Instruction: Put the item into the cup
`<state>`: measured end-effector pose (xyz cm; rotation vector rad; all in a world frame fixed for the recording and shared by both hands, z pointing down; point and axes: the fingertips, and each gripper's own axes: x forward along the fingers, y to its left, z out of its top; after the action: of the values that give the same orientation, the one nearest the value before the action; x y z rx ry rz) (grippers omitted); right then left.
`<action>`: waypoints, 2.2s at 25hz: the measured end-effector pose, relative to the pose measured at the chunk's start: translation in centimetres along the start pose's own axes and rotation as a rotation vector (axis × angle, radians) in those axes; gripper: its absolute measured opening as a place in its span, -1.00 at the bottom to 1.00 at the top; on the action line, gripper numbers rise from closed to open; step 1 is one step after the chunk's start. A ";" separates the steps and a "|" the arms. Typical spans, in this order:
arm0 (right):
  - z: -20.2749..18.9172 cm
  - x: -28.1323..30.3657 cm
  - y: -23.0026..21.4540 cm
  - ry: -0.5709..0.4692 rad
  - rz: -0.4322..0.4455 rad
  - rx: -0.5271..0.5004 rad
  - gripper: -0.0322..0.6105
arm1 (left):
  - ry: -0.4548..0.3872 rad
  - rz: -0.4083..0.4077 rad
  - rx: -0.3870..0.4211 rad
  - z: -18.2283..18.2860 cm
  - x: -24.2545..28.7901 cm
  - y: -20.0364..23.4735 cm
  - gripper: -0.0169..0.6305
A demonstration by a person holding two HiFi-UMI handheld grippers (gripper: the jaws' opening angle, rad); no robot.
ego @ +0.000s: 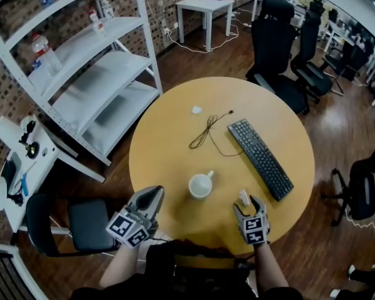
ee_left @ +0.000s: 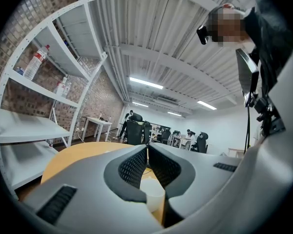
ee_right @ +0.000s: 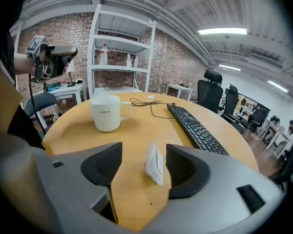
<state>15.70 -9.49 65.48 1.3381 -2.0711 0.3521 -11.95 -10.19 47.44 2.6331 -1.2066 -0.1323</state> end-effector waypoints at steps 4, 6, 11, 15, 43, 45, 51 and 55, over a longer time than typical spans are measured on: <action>-1.7 2.1 -0.7 0.044 -0.001 -0.014 -0.01 | 0.018 0.040 -0.003 -0.5 -0.8 0.4 -0.93; -2.4 3.0 -0.9 0.072 0.005 -0.025 -0.02 | 0.032 0.065 -0.006 -0.7 -1.4 0.8 -0.93; -3.6 5.3 -1.2 0.097 0.014 -0.069 -0.02 | 0.050 0.112 0.002 -0.7 -2.3 1.3 -0.93; -3.8 5.4 -1.9 0.094 -0.009 -0.070 -0.53 | 0.074 0.116 0.022 -1.0 -2.3 0.9 -0.93; 17.4 0.8 7.6 -0.282 0.266 0.022 -0.65 | -0.030 0.152 -0.015 0.3 -5.2 3.6 -0.93; 17.3 1.5 8.8 -0.259 0.289 0.006 -0.65 | -0.030 0.168 -0.027 -0.1 -6.0 4.3 -0.93; 16.1 3.6 10.8 -0.151 0.314 -0.011 -0.62 | -0.046 0.205 -0.056 -0.5 -7.6 5.9 -0.93; 15.1 4.6 10.5 -0.115 0.313 0.007 -0.58 | -0.054 0.210 -0.045 -0.4 -7.7 6.1 -0.93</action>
<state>-0.42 -16.17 58.15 1.0577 -2.3835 0.4242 -21.39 -8.19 49.26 2.4607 -1.4703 -0.1917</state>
